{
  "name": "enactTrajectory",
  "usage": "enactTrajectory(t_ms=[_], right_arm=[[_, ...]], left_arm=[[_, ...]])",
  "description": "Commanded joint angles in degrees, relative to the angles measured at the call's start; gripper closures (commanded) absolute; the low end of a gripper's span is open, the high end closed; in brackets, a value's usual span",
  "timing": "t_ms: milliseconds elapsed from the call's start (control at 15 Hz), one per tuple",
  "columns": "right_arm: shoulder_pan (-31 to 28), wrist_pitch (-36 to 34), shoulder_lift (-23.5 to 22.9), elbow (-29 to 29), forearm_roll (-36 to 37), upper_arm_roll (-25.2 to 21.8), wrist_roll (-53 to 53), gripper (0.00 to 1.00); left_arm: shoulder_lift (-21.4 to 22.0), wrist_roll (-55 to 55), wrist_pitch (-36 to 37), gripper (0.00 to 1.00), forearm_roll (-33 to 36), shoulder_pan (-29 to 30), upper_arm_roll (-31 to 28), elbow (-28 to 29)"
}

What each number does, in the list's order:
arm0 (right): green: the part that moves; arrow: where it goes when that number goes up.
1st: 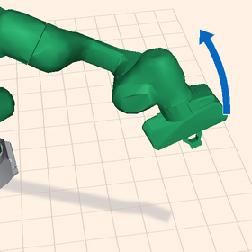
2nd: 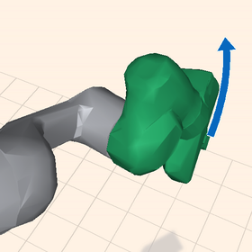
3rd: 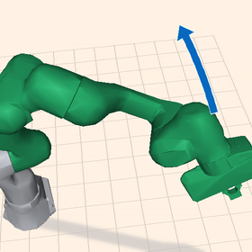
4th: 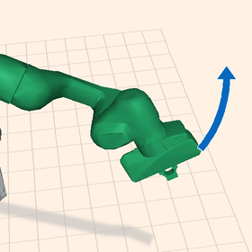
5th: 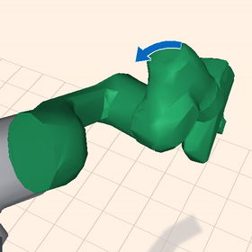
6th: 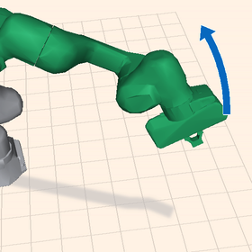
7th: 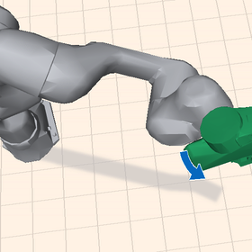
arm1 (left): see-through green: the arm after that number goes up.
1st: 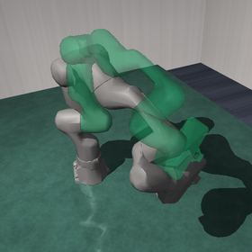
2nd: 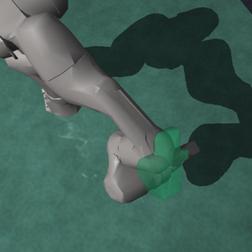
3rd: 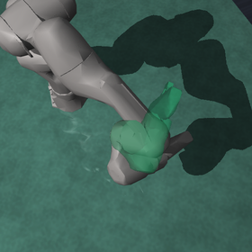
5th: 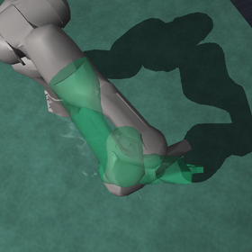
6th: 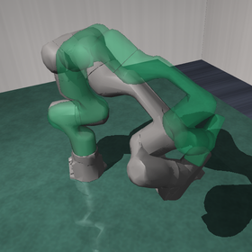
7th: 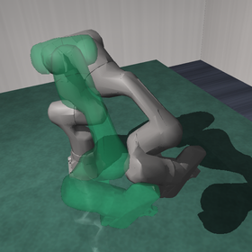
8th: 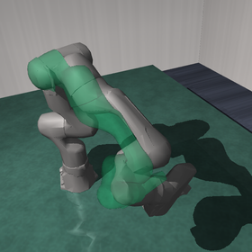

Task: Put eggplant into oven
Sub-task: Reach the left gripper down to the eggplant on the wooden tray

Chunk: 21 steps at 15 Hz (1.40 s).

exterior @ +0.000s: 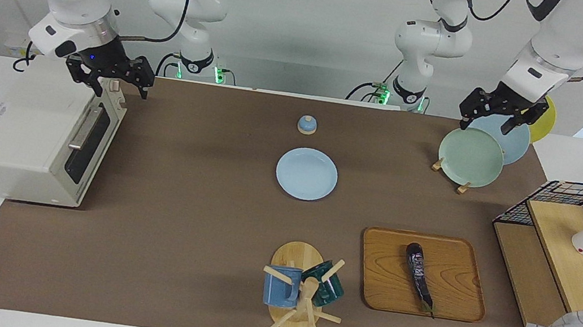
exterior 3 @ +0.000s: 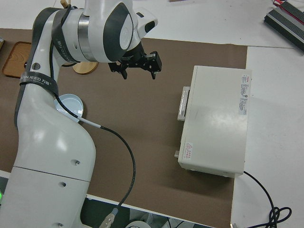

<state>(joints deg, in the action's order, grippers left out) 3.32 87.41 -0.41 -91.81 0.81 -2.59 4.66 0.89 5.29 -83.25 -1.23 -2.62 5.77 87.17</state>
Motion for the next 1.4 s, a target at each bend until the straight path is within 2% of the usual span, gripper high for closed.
enactTrajectory(t_ms=[0, 533, 667, 733, 800, 933, 1133, 1267, 1333], right_arm=[[-0.7, -1.1, 0.3, 0.5, -1.5, 0.2, -0.2, 0.0], [-0.6, -0.7, 0.7, -0.3, -1.5, 0.2, 0.0, 0.0], [-1.1, -0.5, 0.9, -0.9, -1.6, 0.1, -0.5, 0.0], [-0.8, 0.4, 0.9, -1.5, -1.6, 0.1, -0.6, 0.12], [-0.8, 1.2, 1.3, -2.0, -1.5, 0.1, -0.5, 0.5], [-1.1, 2.8, 2.0, -4.0, -1.5, 0.1, 0.6, 1.0], [-3.0, 6.8, 3.8, -8.6, -1.0, 0.0, 0.5, 1.0], [-3.4, 8.1, 5.0, -11.4, -0.4, -0.1, 0.2, 1.0], [-3.7, 12.2, 5.9, -14.8, 0.1, -0.1, 0.3, 1.0]], left_arm=[[1.2, 0.0, -0.5, 0.0, 0.8, 0.4, 0.4, 1.2], [1.8, 0.4, -1.0, 0.0, 0.7, 0.3, 0.3, 2.6], [1.7, 1.0, -4.2, 0.0, 0.7, 0.5, 0.4, 3.0], [1.1, 1.0, -4.6, 0.0, 0.7, 0.5, 0.4, 3.1], [0.5, 0.9, -5.3, 0.0, 0.4, 0.4, 0.4, 3.0], [-3.3, 1.0, -6.3, 0.0, -0.7, 0.3, 0.4, 1.4], [-9.4, 1.0, -10.4, 0.0, -0.4, 0.1, 0.4, 0.7], [-16.1, 0.5, -13.7, 0.0, -0.1, -0.2, 0.4, -2.3], [-19.5, 0.4, -15.8, 0.0, 0.2, -0.2, 0.5, -3.5]])
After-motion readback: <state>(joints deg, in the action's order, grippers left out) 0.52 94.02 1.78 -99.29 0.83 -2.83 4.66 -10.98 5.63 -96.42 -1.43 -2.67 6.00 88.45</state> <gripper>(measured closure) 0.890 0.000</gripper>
